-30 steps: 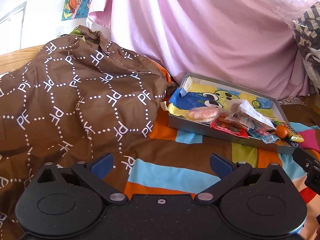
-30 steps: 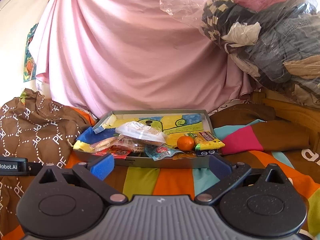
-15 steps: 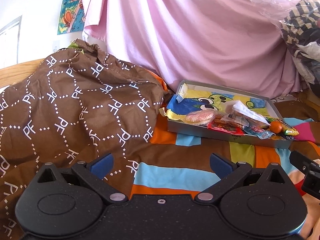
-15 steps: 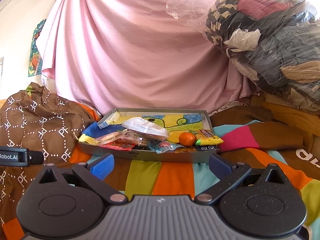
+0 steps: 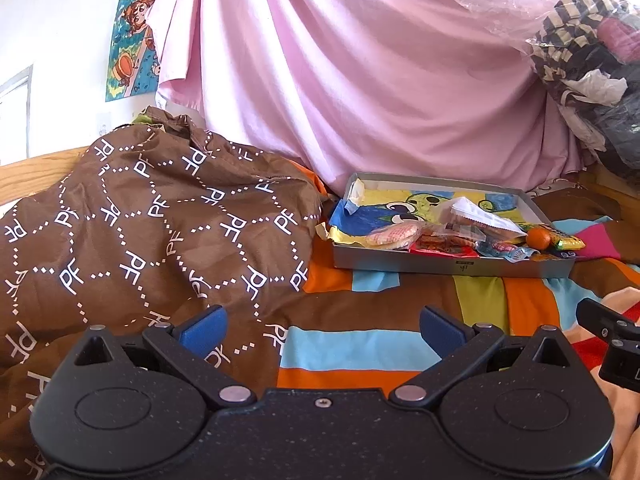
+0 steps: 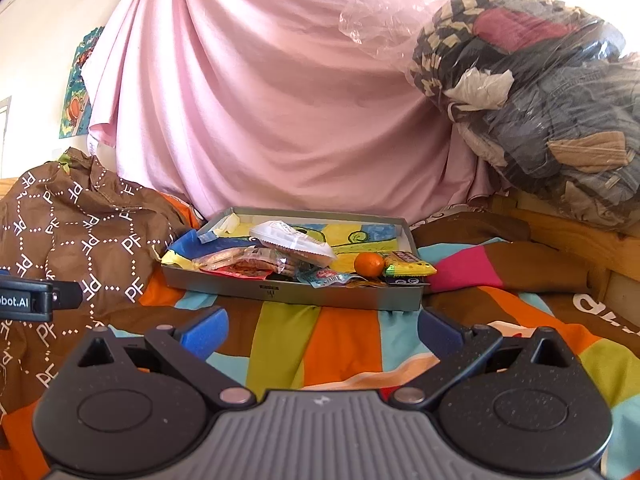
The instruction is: Organize snacks
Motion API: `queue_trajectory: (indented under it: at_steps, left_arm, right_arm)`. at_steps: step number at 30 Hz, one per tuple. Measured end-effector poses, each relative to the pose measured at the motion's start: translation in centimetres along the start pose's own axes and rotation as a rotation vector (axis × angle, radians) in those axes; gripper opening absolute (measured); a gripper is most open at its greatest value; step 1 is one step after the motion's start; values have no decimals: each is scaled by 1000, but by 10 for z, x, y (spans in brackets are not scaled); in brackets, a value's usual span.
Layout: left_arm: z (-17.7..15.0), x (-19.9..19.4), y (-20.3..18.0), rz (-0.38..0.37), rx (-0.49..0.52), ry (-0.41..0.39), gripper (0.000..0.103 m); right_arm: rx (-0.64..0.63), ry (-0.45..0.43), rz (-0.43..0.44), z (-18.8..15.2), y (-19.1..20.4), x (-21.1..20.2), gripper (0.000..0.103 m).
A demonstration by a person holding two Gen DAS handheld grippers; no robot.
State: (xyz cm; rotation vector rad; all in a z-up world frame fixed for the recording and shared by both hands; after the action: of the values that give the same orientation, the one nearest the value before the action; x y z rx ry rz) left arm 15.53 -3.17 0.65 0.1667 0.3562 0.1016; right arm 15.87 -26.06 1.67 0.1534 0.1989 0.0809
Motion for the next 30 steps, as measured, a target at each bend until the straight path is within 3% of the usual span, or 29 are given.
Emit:
queue_trajectory:
  at_steps: [7, 18, 30]
  left_arm:
    - [-6, -10, 3, -17, 22, -20, 102]
    - [-38, -22, 7, -37, 45, 38, 102]
    - [-61, -26, 15, -1, 51, 112, 102]
  right_arm:
    - [7, -44, -28, -3, 3, -17, 103]
    - [-10, -2, -46, -20, 13, -32, 103]
    - [-4, 72, -27, -39, 22, -32, 103]
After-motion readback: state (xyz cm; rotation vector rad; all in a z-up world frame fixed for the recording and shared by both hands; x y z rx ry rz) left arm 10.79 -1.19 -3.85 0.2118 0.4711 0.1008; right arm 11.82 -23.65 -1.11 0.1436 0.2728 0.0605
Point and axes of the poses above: each gripper's, at about its wrist camera, not at the fingertips, and x roughly the way its jaws point, y to its left, z to its top, the point moved 10 cm from there along x, roughly the way its jaws point, and after that the axes turned 14 degrees about x, right-handed, at the moved point
